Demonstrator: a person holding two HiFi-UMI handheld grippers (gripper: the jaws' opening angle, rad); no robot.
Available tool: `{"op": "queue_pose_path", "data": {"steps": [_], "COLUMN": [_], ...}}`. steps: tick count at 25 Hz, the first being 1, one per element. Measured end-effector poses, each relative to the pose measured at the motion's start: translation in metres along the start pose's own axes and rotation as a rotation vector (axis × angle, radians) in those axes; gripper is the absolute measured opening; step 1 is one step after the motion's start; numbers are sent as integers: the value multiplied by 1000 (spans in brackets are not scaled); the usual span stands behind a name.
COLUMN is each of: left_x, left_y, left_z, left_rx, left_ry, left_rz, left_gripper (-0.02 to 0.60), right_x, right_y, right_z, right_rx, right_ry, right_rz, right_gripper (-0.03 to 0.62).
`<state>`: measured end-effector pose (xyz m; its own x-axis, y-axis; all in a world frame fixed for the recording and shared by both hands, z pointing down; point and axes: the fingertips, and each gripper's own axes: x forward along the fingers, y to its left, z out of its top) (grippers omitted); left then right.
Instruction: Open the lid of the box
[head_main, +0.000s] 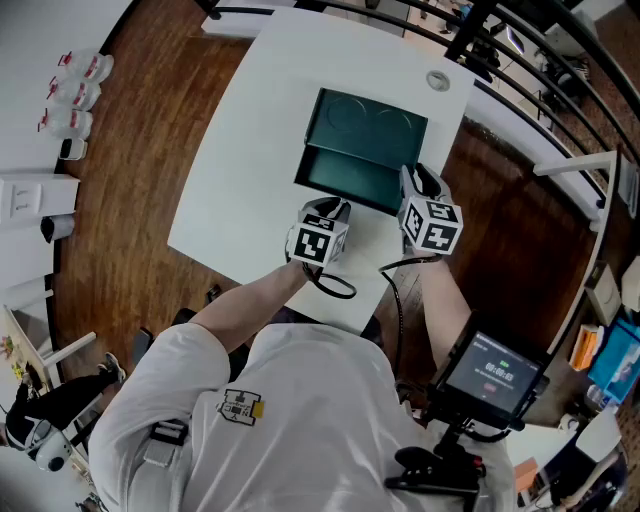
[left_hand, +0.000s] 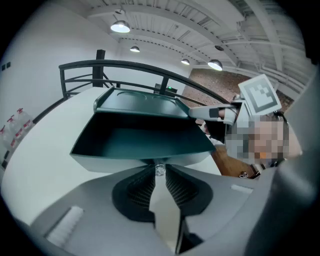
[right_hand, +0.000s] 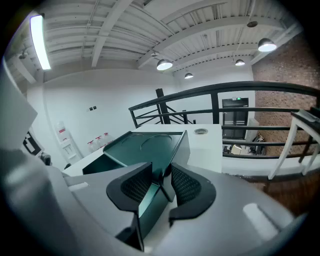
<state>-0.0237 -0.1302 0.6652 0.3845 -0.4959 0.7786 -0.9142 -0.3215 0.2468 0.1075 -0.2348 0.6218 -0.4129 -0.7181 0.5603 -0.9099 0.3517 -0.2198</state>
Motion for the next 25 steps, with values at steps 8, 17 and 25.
{"op": "queue_pose_path", "data": {"steps": [8,17,25], "left_x": [-10,-28,-127], "left_y": [-7,-9,-11], "left_z": [-25,-35,-91], "left_rx": [-16,-24,-4], "left_ry": [19,-21,-136], "left_rz": [-11,-75,-241], "left_gripper": [64,129,58], "right_x": [-3,-32,-160], "right_y": [-3,-2,62], "right_z": [-3,-3,-127], "right_rx": [11,98,203], "right_ry": [-8,-86,-24], "right_rz": [2,70,133], "right_gripper": [118,171,82]}}
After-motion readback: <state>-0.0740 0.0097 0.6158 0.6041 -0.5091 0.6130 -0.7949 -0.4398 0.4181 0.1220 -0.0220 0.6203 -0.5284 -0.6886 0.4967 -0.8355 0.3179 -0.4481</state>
